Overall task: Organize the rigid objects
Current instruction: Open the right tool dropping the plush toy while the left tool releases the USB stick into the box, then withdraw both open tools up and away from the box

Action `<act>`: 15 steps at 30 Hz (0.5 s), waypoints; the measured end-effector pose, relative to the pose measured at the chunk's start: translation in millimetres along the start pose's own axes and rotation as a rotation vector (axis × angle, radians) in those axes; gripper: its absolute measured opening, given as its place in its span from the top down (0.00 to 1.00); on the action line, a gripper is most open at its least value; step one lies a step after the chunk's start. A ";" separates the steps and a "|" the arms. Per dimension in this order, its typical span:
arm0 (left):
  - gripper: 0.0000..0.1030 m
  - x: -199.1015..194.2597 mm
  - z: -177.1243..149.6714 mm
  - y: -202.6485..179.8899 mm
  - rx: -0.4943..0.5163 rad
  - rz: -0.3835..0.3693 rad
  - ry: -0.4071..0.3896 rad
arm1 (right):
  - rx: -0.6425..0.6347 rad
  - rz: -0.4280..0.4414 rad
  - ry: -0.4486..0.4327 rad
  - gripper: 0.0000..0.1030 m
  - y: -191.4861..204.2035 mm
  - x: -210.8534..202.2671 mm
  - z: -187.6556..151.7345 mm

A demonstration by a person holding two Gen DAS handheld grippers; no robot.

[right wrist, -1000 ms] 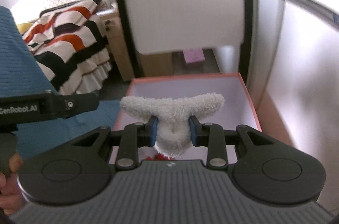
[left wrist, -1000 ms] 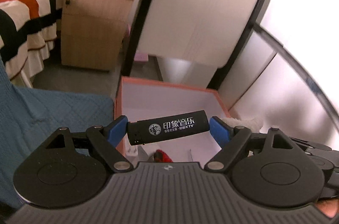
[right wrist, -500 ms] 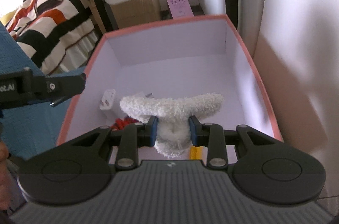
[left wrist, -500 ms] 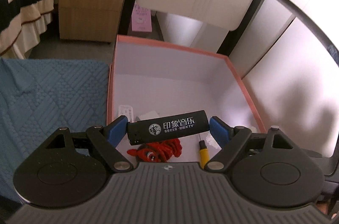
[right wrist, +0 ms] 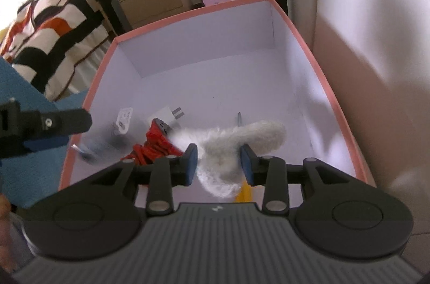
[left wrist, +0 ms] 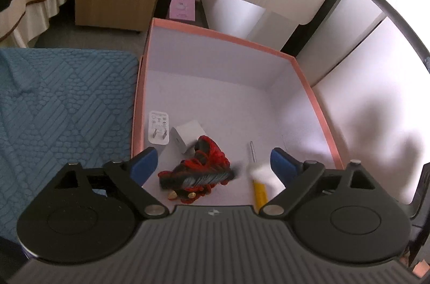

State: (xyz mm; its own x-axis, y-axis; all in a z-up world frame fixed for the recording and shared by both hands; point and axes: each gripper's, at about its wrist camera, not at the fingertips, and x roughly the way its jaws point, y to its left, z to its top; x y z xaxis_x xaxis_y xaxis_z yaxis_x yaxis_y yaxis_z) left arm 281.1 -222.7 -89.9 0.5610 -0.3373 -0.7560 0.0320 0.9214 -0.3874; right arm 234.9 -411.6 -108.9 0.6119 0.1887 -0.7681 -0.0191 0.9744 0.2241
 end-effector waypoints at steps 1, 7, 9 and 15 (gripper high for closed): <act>0.09 -2.5 0.0 -0.3 0.006 0.001 -0.006 | 0.000 -0.004 0.001 0.58 0.3 -1.1 0.0; 0.09 -25.9 3.7 -6.6 0.035 -0.009 -0.047 | 0.000 -0.010 -0.031 0.41 9.3 -17.2 2.5; 0.09 -38.7 6.1 -8.7 0.048 -0.011 -0.071 | 0.000 -0.013 -0.047 0.41 13.1 -26.0 5.2; 0.09 -81.7 13.3 -12.7 0.088 -0.013 -0.141 | -0.047 -0.022 -0.137 0.41 33.0 -65.7 14.9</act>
State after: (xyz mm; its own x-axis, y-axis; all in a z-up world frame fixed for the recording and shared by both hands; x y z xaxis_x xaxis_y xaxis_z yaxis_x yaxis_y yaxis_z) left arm 245.8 -204.3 -16.2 0.6706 -0.3242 -0.6672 0.1088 0.9327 -0.3438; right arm 205.9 -393.7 -42.2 0.7150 0.1517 -0.6824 -0.0397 0.9834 0.1770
